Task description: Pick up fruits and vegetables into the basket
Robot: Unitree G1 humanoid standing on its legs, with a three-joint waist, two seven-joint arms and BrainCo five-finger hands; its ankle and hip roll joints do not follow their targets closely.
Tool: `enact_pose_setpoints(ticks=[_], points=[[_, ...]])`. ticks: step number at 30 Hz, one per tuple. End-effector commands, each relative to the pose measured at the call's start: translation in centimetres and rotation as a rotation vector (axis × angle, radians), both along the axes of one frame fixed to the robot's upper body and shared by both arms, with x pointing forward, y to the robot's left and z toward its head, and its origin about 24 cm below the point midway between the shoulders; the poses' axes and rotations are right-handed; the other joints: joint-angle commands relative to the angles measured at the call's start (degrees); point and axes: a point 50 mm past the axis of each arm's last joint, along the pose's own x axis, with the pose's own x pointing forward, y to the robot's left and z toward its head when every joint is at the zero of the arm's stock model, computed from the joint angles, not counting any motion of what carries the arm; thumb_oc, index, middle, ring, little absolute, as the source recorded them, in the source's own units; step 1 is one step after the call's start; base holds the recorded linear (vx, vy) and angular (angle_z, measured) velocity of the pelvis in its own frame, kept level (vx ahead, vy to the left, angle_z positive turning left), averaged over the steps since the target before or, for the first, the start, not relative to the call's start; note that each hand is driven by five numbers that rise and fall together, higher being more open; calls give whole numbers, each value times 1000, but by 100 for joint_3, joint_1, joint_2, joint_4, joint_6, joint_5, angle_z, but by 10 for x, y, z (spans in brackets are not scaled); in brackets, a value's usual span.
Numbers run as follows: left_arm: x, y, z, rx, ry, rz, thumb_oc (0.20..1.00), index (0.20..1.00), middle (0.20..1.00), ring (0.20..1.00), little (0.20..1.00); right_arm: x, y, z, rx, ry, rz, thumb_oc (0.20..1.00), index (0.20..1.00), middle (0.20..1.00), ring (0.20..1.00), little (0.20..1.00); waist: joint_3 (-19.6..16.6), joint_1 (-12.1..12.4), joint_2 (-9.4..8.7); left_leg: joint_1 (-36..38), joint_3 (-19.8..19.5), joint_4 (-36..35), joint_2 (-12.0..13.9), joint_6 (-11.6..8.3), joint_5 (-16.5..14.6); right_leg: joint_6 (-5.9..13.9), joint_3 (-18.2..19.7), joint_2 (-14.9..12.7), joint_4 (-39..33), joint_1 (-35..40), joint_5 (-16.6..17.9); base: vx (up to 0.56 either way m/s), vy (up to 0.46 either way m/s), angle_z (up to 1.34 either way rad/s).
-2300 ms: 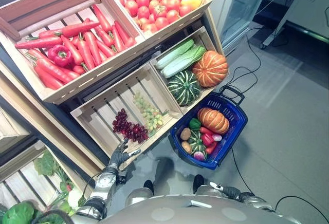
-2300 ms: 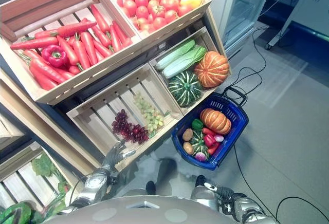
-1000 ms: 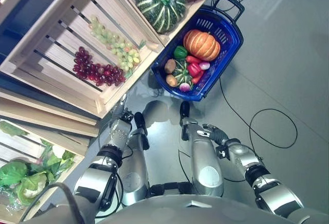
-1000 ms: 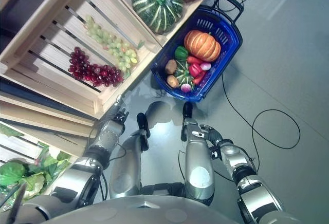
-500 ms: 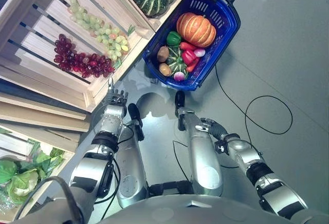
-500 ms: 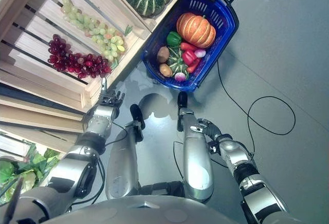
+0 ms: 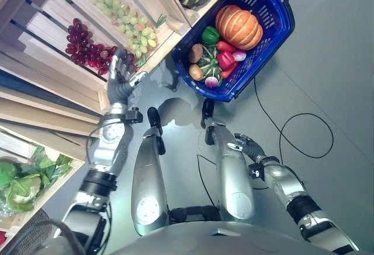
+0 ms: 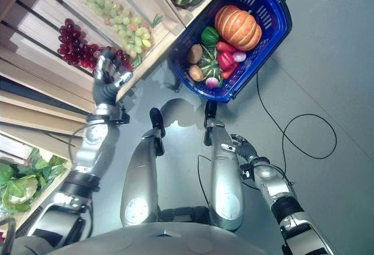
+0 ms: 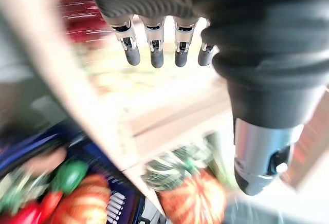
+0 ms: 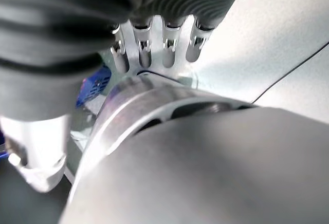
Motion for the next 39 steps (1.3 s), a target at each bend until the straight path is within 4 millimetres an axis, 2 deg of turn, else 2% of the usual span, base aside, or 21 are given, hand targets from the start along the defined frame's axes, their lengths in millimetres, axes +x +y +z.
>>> enact_pose_setpoints(ticks=[1, 4, 8, 9, 12, 16, 19, 23, 27, 29, 32, 39], points=[[-22, -6, 18, 322, -279, 190, 1000, 1000, 1000, 1000, 1000, -32, 7, -16, 66, 42, -21, 1000, 1000, 1000, 1000, 1000, -213, 38, 315, -74, 181, 168, -367, 449, -430, 438, 112, 3, 396, 224, -738, 40, -9, 14], [-24, 1, 28, 492, -405, 381, 1000, 1000, 1000, 1000, 1000, -34, 5, -18, 62, 38, -22, 1000, 1000, 1000, 1000, 1000, -213, 40, 340, -96, 175, 215, -380, 454, -456, 448, 120, -20, 456, 190, -761, 24, 3, 10], [-21, 24, 52, 803, -645, 704, 1000, 1000, 1000, 1000, 1000, -36, 2, -21, 53, 33, -16, 1000, 1000, 1000, 1000, 1000, -213, 4, 368, -108, 201, 273, -367, 445, -487, 466, 133, -52, 556, 133, -783, 18, 2, 5], [-16, 36, 61, 918, -662, 795, 1000, 1000, 1000, 1000, 1000, -36, 1, -21, 45, 31, -10, 1000, 1000, 1000, 1000, 1000, -213, -28, 380, -126, 216, 309, -355, 441, -494, 478, 152, -61, 600, 95, -779, 0, 0, 0], [-6, 56, 70, 1182, -676, 966, 1000, 1000, 1000, 1000, 1000, -33, -1, -18, 33, 17, 2, 1000, 1000, 1000, 1000, 1000, -213, -110, 384, -187, 267, 381, -316, 433, -497, 506, 195, -61, 692, -14, -762, 3, 8, -2], [1, 75, 68, 1425, -666, 1085, 1000, 1000, 1000, 1000, 1000, -27, -5, -9, 19, -11, 24, 1000, 1000, 1000, 1000, 1000, -213, -229, 388, -342, 330, 517, -266, 415, -514, 532, 268, -43, 818, -221, -735, 6, 33, -10], [4, 79, 68, 1492, -667, 1111, 1000, 1000, 1000, 1000, 1000, -23, -6, -5, 15, -26, 31, 1000, 1000, 1000, 1000, 1000, -213, -266, 389, -406, 354, 558, -246, 410, -520, 535, 302, -32, 846, -300, -722, 2, 31, -8], [12, 85, 66, 1695, -658, 1147, 1000, 1000, 1000, 1000, 1000, -12, -8, 9, -1, -71, 52, 1000, 1000, 1000, 1000, 1000, -213, -389, 401, -590, 438, 669, -210, 386, -564, 562, 353, -13, 936, -527, -711, -2, 48, -10], [21, 86, 63, 1803, -585, 1094, 1000, 1000, 1000, 1000, 1000, -3, -10, 21, -12, -108, 74, 1000, 1000, 1000, 1000, 1000, -213, -490, 421, -765, 498, 774, -182, 356, -597, 575, 390, -4, 1002, -727, -702, -4, 52, -16], [26, 86, 59, 1818, -506, 1047, 1000, 1000, 1000, 1000, 1000, 1, -10, 26, -18, -121, 81, 1000, 1000, 1000, 1000, 1000, -213, -517, 439, -832, 519, 811, -173, 340, -609, 580, 419, 4, 1024, -808, -699, -5, 57, -10], [32, 88, 44, 1800, -294, 934, 1000, 1000, 1000, 1000, 1000, 8, -12, 36, -37, -142, 91, 1000, 1000, 1000, 1000, 1000, -213, -569, 505, -938, 563, 850, -184, 320, -611, 582, 476, 28, 1047, -952, -692, -4, 75, -11], [35, 91, 29, 1860, -158, 962, 1000, 1000, 1000, 1000, 1000, 20, -19, 53, -76, -179, 89, 1000, 1000, 1000, 1000, 1000, -213, -669, 651, -1175, 666, 973, -161, 263, -616, 579, 582, 12, 1121, -1273, -686, -2, 84, -11]])
